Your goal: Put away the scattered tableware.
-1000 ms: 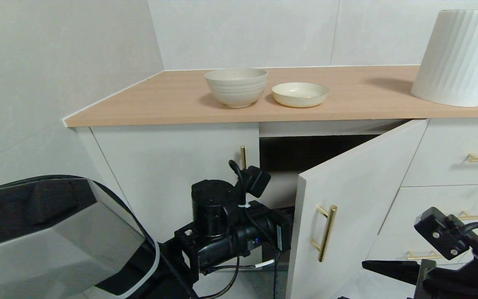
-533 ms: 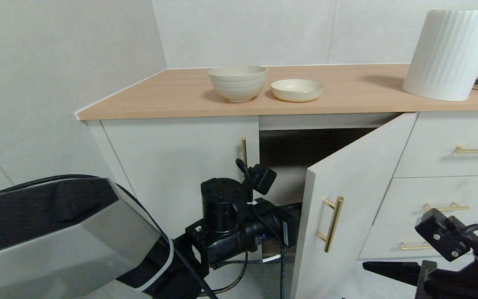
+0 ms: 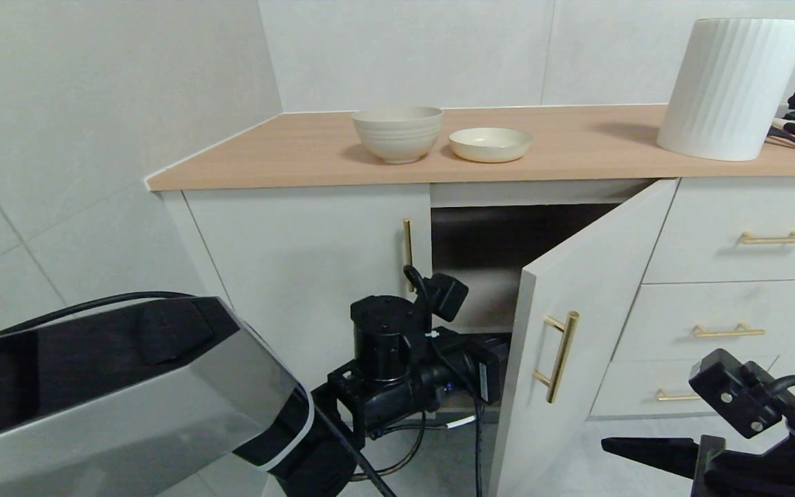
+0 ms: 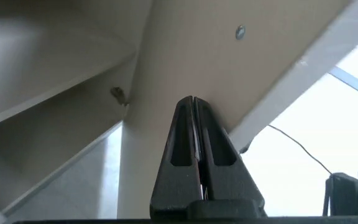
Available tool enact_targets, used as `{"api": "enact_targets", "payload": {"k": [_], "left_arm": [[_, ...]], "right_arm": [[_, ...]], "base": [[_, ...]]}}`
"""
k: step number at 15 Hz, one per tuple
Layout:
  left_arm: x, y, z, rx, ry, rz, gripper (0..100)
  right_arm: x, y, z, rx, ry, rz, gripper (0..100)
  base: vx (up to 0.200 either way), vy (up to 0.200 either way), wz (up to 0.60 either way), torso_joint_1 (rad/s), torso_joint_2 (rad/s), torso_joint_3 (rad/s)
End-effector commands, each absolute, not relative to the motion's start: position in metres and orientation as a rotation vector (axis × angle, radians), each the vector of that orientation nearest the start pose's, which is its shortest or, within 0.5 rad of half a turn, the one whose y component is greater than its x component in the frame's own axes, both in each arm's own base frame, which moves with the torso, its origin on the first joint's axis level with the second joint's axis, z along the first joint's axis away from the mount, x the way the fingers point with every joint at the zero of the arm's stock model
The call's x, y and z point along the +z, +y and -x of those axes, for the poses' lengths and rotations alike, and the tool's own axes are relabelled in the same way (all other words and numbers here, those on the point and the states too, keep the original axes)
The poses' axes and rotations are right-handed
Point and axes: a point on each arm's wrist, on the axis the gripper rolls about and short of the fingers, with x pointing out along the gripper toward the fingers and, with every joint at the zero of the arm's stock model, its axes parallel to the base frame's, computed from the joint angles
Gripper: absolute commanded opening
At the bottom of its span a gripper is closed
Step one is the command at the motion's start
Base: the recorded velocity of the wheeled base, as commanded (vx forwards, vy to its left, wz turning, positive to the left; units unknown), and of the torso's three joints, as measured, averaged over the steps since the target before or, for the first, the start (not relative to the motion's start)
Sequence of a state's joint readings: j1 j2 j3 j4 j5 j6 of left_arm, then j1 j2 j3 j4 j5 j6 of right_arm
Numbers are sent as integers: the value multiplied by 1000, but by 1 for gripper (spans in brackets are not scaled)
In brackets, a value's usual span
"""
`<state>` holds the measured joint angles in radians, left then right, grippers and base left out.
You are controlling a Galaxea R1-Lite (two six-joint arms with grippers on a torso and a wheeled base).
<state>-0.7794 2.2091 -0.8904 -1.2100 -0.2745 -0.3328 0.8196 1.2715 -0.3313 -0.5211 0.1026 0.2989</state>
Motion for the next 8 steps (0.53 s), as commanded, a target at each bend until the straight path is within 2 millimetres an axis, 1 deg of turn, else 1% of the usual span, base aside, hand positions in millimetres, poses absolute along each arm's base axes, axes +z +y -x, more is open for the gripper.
{"api": "enact_targets", "payload": {"k": [1, 3, 6, 8], "left_arm": [[78, -291, -283, -1029, 266, 277, 0], [77, -302, -276, -1057, 262, 263, 0], [70, -312, -268, -1085, 236, 181, 0], [66, -322, -256, -1113, 235, 155, 0]], "right_arm": [[148, 126, -113, 842, 542, -119, 100], [146, 126, -112, 847, 548, -115, 100], [146, 128, -107, 875, 551, -108, 100], [144, 127, -102, 899, 554, -101, 100]], "base": [[0, 0, 0, 0, 0, 0], [0, 0, 0, 0, 0, 0], [0, 0, 0, 0, 0, 0], [0, 0, 0, 0, 0, 0]]}}
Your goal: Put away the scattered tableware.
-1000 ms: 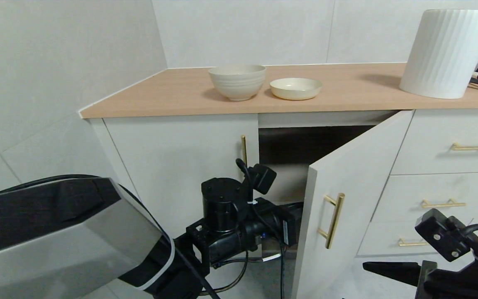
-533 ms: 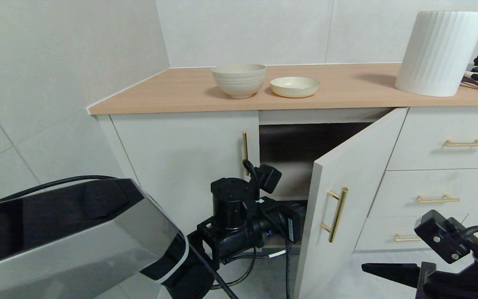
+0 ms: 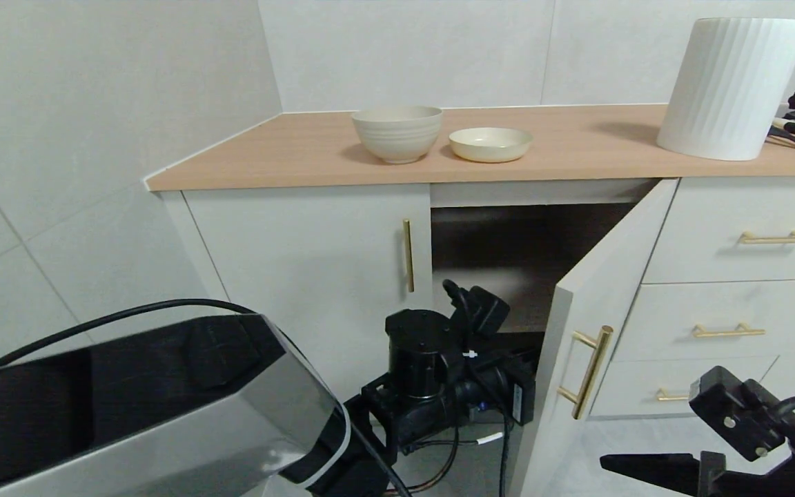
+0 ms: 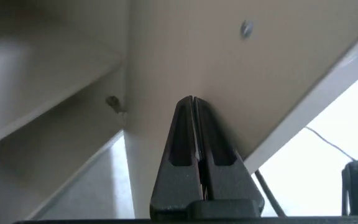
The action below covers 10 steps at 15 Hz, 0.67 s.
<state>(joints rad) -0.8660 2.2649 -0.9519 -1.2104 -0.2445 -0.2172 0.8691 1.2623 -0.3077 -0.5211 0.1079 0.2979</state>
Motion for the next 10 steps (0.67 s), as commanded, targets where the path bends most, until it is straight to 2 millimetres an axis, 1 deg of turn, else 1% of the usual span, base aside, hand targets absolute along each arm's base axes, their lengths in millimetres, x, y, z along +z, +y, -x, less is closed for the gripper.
{"api": "enact_targets", "payload": {"k": [1, 2, 3, 4, 5, 6, 7, 9, 10], "left_arm": [[67, -332, -246, -1148, 232, 152, 0], [68, -336, -242, -1162, 227, 153, 0], [76, -359, -212, -1256, 210, 154, 0], [79, -368, -195, -1301, 207, 154, 0], [83, -367, -192, -1306, 202, 156, 0], [84, -362, -194, -1293, 206, 156, 0], [86, -353, -203, -1258, 203, 160, 0], [87, -343, -213, -1220, 207, 163, 0], [87, -334, -217, -1199, 219, 159, 0]], "right_arm": [[145, 125, -95, 947, 548, -105, 100], [146, 124, -93, 971, 547, -108, 100], [149, 119, -84, 1062, 535, -124, 100], [151, 116, -81, 1106, 519, -115, 100], [149, 114, -80, 1120, 511, -95, 100], [148, 113, -79, 1128, 502, -81, 100], [147, 113, -78, 1131, 504, -77, 100], [146, 112, -78, 1131, 507, -73, 100], [147, 111, -78, 1131, 499, -76, 100]], "base": [[0, 0, 0, 0, 0, 0], [0, 0, 0, 0, 0, 0], [0, 0, 0, 0, 0, 0], [0, 0, 0, 0, 0, 0], [0, 0, 0, 0, 0, 0], [0, 0, 0, 0, 0, 0], [0, 0, 0, 0, 0, 0], [0, 0, 0, 0, 0, 0], [0, 0, 0, 0, 0, 0]]}}
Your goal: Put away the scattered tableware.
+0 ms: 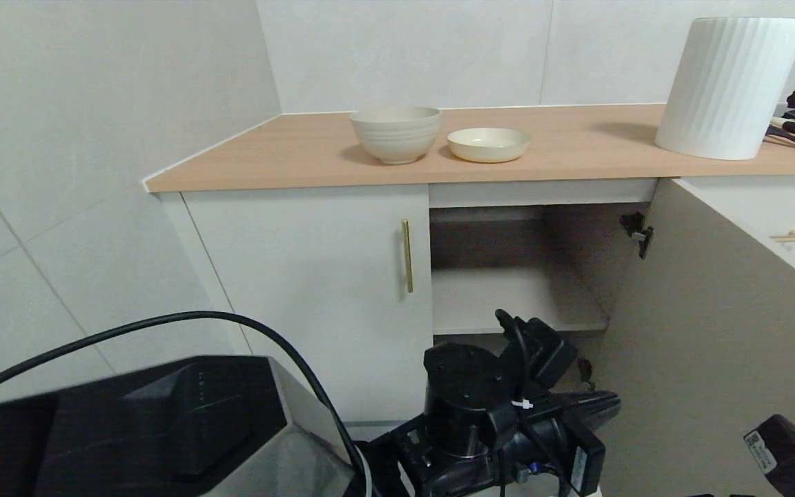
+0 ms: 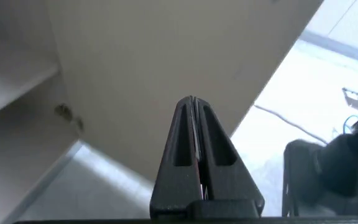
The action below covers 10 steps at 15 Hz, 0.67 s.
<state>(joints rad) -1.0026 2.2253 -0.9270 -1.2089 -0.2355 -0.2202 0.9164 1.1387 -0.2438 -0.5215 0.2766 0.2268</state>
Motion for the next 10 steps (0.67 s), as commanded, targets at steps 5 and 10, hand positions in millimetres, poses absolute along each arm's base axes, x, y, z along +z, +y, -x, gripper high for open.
{"api": "enact_targets", "payload": {"k": [5, 10], "left_arm": [[93, -265, -235, -1043, 265, 149, 0], [127, -167, -235, -815, 225, 175, 0]], "right_arm": [[154, 112, -83, 1088, 468, -88, 100], [159, 112, -104, 972, 463, -112, 100]], "base": [[0, 0, 0, 0, 0, 0], [0, 0, 0, 0, 0, 0]]}}
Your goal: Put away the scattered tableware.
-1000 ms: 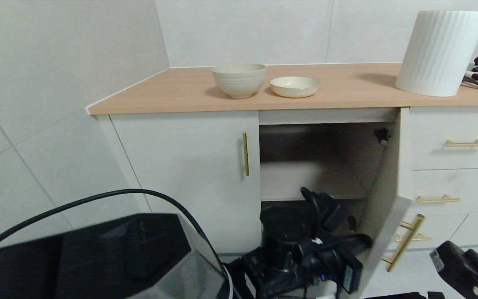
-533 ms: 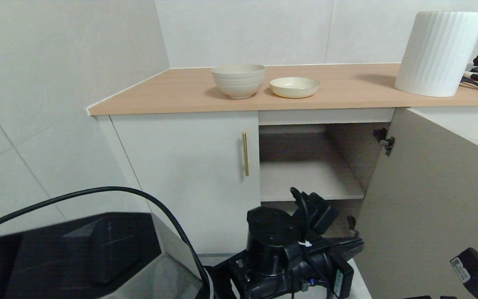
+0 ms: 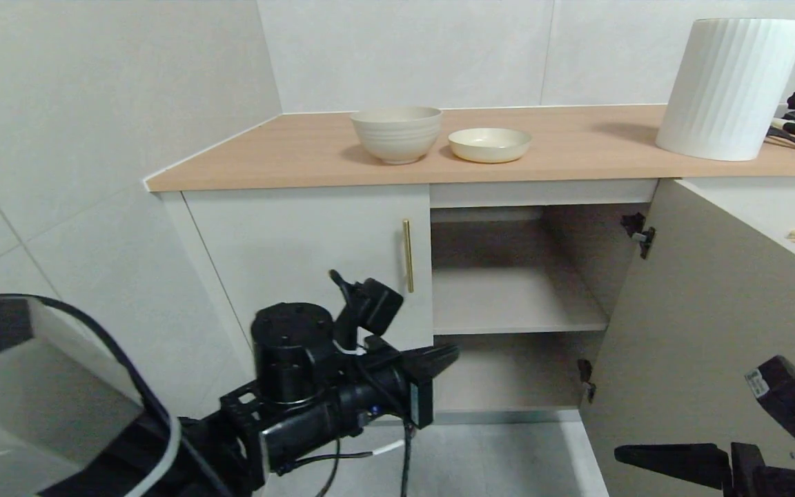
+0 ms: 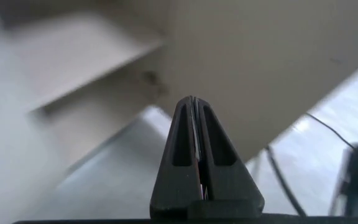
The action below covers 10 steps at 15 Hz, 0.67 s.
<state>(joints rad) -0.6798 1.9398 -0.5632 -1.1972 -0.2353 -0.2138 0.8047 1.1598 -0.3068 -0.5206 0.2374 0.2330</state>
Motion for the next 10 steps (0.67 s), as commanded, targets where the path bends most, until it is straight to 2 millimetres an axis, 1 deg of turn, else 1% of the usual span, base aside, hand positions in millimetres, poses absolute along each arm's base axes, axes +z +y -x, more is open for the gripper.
{"api": "enact_targets", "payload": {"k": [1, 3, 5, 6, 8, 9, 10], "left_arm": [[130, -149, -233, -766, 224, 179, 0], [138, -121, -223, -695, 222, 186, 0], [146, -103, -212, -646, 216, 191, 0], [152, -97, -206, -631, 225, 193, 0], [161, -88, -194, -614, 251, 191, 0], [167, -84, -187, -608, 260, 191, 100], [172, -80, -184, -598, 256, 193, 100]], "right_arm": [[161, 113, -105, 963, 456, -115, 100], [165, 120, -114, 892, 465, -99, 100], [173, 127, -123, 854, 476, -88, 100], [180, 131, -128, 849, 470, -93, 100], [189, 140, -146, 814, 468, -100, 100], [191, 147, -158, 802, 468, -99, 100], [193, 152, -166, 795, 468, -100, 100]], "base": [[0, 0, 0, 0, 0, 0], [0, 0, 0, 0, 0, 0], [0, 0, 0, 0, 0, 0], [0, 0, 0, 0, 0, 0], [0, 0, 0, 0, 0, 0], [0, 0, 0, 0, 0, 0], [0, 0, 0, 0, 0, 0]]}}
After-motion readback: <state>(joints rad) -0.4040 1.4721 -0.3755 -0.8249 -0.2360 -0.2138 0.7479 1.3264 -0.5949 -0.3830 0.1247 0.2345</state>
